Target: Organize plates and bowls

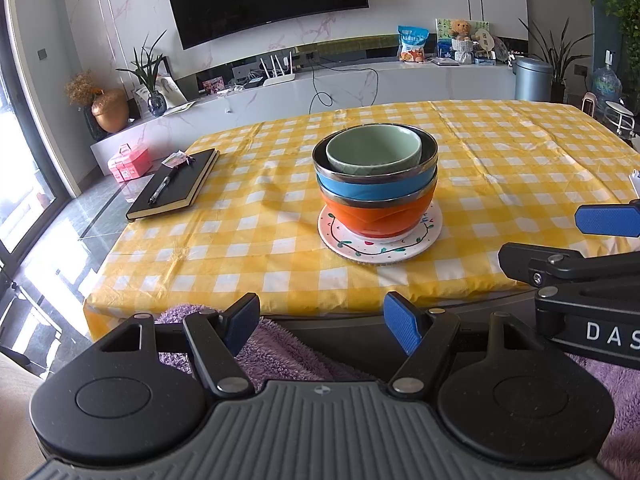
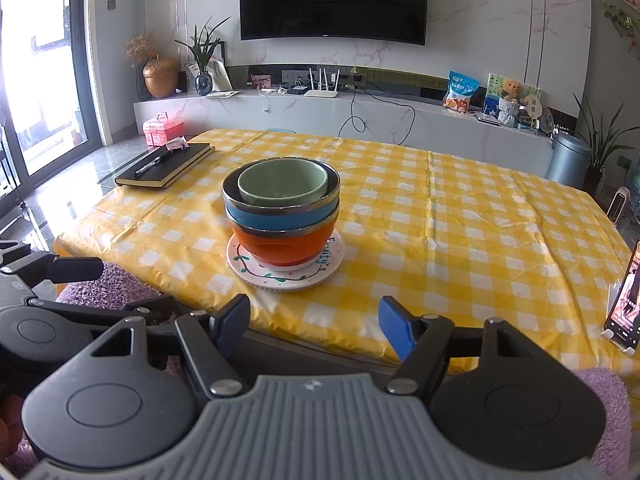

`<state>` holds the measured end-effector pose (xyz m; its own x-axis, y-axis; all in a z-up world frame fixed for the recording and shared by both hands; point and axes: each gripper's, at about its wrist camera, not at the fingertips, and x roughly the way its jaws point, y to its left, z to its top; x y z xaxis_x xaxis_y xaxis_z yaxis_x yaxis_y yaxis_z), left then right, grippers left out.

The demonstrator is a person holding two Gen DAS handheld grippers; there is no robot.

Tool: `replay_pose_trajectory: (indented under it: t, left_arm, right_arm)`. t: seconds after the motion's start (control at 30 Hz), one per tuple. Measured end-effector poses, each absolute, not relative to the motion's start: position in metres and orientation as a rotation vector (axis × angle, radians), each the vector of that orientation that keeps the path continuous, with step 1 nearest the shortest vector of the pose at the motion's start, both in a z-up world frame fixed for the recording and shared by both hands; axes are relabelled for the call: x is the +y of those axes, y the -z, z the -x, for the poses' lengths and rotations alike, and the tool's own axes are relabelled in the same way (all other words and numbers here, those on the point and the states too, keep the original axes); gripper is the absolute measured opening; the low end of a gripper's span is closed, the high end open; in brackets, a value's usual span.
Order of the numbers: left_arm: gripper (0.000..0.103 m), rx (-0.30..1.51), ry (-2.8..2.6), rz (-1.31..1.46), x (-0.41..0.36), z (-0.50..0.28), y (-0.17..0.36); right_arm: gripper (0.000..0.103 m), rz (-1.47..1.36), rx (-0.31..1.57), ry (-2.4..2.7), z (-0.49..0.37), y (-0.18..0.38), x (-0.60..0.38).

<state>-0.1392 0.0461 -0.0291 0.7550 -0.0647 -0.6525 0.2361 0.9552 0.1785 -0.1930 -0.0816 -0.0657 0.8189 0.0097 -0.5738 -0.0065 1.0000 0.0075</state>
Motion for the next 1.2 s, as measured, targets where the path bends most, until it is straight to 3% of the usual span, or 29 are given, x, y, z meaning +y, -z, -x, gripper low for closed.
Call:
replay_pose_trajectory:
  t: [1.2]
  left_arm:
    - [0.082,0.693,0.159,-0.258,0.0474,0.1415,0.0283]
  right_arm:
    - [0.076,-0.001,0.611,-0.002,0.1932,0.0654,-0.0839]
